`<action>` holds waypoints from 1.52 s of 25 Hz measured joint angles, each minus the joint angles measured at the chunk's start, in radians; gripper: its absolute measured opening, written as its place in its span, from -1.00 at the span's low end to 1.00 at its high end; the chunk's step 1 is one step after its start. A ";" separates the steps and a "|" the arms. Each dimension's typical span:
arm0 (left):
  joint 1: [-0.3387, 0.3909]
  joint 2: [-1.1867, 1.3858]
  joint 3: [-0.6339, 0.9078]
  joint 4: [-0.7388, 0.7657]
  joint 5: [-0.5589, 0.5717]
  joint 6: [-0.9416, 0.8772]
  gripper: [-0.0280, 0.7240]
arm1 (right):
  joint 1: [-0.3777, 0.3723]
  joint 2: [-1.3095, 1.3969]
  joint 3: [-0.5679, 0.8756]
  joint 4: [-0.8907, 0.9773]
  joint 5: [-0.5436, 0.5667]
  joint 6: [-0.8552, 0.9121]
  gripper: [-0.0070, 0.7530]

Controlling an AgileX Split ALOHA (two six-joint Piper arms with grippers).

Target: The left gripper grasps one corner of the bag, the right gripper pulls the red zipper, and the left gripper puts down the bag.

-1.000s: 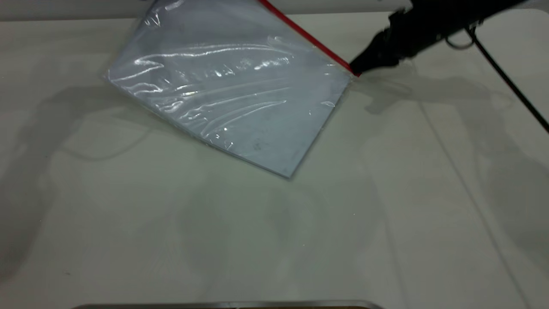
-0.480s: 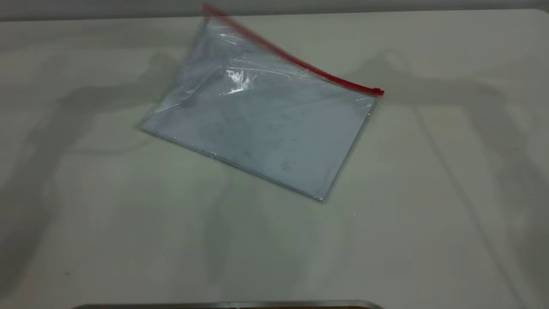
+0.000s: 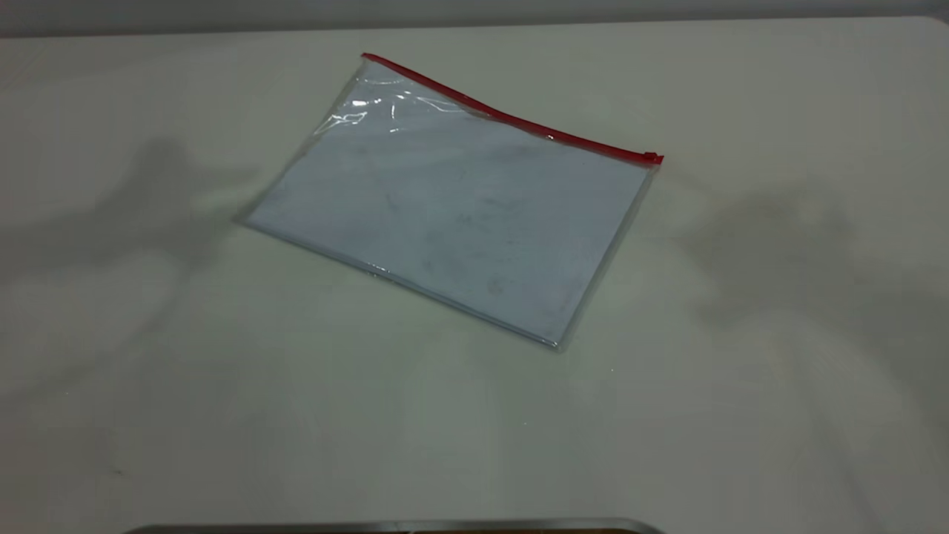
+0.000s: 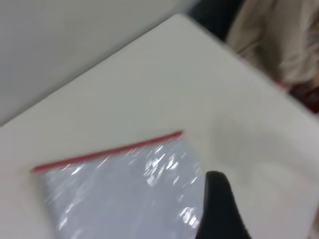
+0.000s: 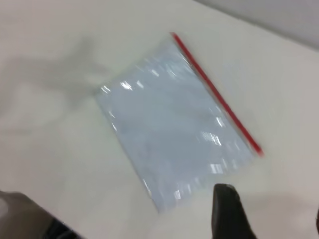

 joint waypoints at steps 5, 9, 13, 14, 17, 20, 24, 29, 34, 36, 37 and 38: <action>0.000 -0.164 0.003 0.313 0.000 -0.272 0.53 | 0.018 -0.297 0.330 -0.082 0.000 0.090 0.22; 0.000 -0.291 0.088 0.447 0.000 -0.435 0.50 | 0.018 -0.567 0.603 -0.172 0.000 0.119 0.18; 0.000 -0.446 0.278 0.494 0.000 -0.490 0.46 | 0.018 -0.815 0.838 -0.268 0.000 0.197 0.16; 0.000 -0.491 0.336 0.495 0.000 -0.502 0.45 | 0.018 -0.867 0.882 -0.288 0.000 0.210 0.16; 0.000 -0.625 0.504 0.508 0.000 -0.524 0.45 | 0.018 -1.001 1.022 -0.327 0.000 0.226 0.16; 0.000 -0.766 0.672 0.564 0.000 -0.540 0.45 | 0.018 -1.116 1.149 -0.343 -0.037 0.228 0.16; 0.000 -0.973 0.889 0.659 -0.003 -0.580 0.45 | 0.018 -1.207 1.200 -0.349 -0.102 0.261 0.16; 0.000 -1.220 1.116 0.720 -0.007 -0.654 0.45 | 0.018 -1.221 1.201 -0.366 -0.112 0.295 0.16; 0.000 -1.443 1.210 0.760 -0.027 -0.740 0.45 | 0.018 -1.221 1.204 -0.366 -0.115 0.298 0.16; 0.000 -1.518 1.211 0.774 -0.030 -0.761 0.45 | 0.018 -1.221 1.206 -0.366 -0.115 0.298 0.16; 0.000 -1.557 1.213 0.776 -0.030 -0.764 0.45 | 0.018 -1.221 1.207 -0.366 -0.115 0.298 0.16; 0.000 -1.594 1.213 0.777 -0.030 -0.765 0.45 | 0.018 -1.221 1.207 -0.366 -0.115 0.298 0.16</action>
